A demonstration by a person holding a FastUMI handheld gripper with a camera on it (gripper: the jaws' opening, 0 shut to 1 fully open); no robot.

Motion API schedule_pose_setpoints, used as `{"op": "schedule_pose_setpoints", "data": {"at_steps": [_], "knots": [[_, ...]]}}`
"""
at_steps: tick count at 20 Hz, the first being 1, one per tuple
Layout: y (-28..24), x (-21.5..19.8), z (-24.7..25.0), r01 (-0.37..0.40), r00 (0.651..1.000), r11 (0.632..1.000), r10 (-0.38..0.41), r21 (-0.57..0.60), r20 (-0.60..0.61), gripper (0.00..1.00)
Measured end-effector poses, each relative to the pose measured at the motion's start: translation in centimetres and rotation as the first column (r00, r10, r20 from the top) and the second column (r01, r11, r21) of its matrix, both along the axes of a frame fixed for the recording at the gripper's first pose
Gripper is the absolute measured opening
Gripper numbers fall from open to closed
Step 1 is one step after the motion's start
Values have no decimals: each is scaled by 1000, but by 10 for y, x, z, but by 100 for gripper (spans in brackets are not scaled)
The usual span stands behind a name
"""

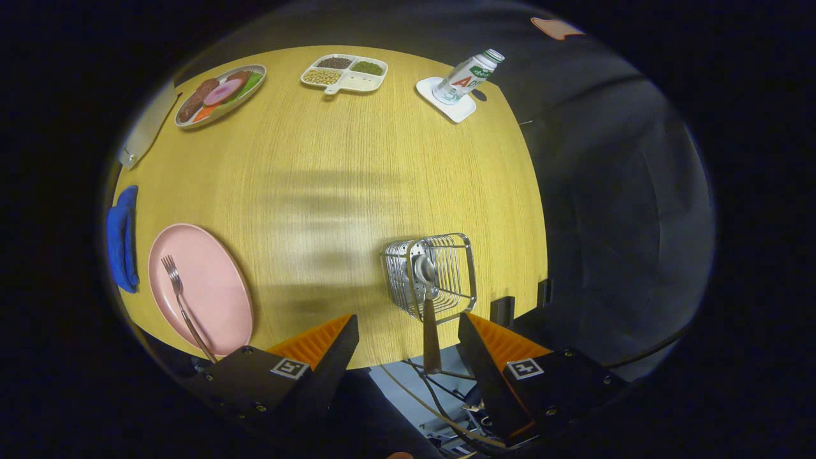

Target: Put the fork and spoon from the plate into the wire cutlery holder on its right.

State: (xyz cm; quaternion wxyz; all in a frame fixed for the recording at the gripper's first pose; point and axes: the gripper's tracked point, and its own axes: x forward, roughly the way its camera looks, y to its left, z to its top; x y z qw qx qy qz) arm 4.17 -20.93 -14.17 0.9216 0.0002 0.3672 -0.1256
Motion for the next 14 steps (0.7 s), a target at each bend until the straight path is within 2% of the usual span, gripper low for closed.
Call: {"op": "schedule_pose_setpoints", "data": {"at_steps": [6, 14], "knots": [[42, -6, 17, -24, 999, 999, 25, -26, 29, 97], [111, -4, 22, -136, 989, 987, 139, -82, 39, 97]]}}
